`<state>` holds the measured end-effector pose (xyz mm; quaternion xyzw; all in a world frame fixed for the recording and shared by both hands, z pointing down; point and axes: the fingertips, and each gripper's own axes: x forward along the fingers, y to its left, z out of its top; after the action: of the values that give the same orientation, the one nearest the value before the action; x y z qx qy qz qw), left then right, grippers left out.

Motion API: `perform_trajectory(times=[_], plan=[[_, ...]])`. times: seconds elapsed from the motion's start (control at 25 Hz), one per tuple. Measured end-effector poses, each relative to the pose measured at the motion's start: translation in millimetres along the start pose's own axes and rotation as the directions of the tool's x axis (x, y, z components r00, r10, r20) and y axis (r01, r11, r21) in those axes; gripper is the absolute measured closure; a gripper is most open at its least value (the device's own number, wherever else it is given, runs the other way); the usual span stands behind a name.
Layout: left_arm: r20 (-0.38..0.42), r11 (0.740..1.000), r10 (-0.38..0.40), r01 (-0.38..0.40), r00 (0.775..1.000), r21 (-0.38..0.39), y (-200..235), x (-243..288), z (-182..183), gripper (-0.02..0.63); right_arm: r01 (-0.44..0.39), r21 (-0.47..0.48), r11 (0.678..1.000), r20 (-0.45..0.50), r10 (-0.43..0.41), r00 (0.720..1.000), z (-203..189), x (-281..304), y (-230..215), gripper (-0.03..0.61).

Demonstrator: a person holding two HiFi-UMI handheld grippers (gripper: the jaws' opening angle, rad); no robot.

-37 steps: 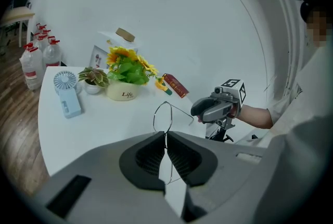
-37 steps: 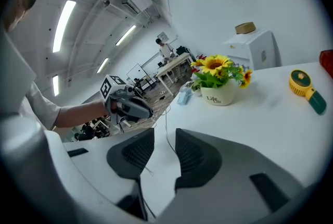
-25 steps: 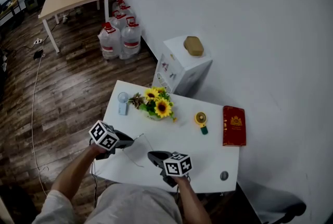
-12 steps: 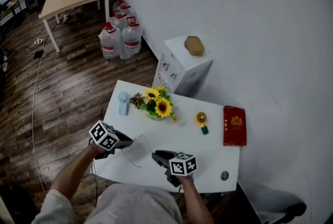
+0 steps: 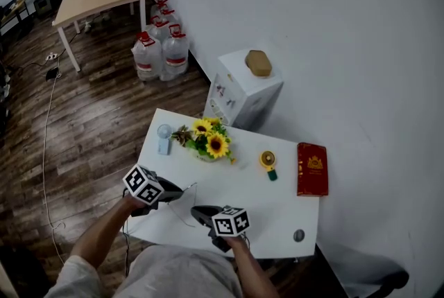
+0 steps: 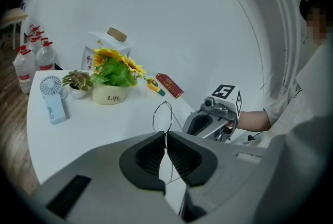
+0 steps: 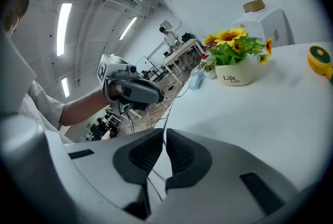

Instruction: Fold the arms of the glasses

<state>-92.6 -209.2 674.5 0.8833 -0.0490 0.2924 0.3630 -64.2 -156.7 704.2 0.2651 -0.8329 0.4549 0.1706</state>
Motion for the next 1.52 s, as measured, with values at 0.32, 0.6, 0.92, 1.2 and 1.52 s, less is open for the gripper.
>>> perform_trajectory(times=[0.32,0.6,0.92,1.2,1.52], plan=[[0.030,0.999,-0.044,0.044,0.999,-0.011,-21.0,12.0,8.4,0.597,-0.011,-0.023,1.000,0.025,0.011,1.000,5.1,16.3,10.9,0.554],[0.035,0.998,-0.063,0.064,0.997,-0.023,-28.2,18.8,11.2,0.597,0.026,0.014,1.000,0.048,-0.026,0.998,9.0,19.5,4.0,0.518],[0.039,0.997,-0.079,0.080,0.996,-0.022,-33.8,27.3,13.8,0.597,0.074,-0.009,0.997,0.075,-0.074,0.994,12.7,18.2,-5.4,0.446],[0.108,0.997,-0.006,0.015,0.994,-0.081,-8.3,10.0,16.1,0.597,0.166,0.003,0.986,0.195,-0.163,0.967,29.2,-5.8,-22.2,0.383],[0.223,0.971,0.159,-0.111,0.962,-0.212,37.2,-22.6,20.2,0.597,0.168,0.195,0.966,0.347,-0.228,0.910,38.8,-43.7,-46.5,0.382]])
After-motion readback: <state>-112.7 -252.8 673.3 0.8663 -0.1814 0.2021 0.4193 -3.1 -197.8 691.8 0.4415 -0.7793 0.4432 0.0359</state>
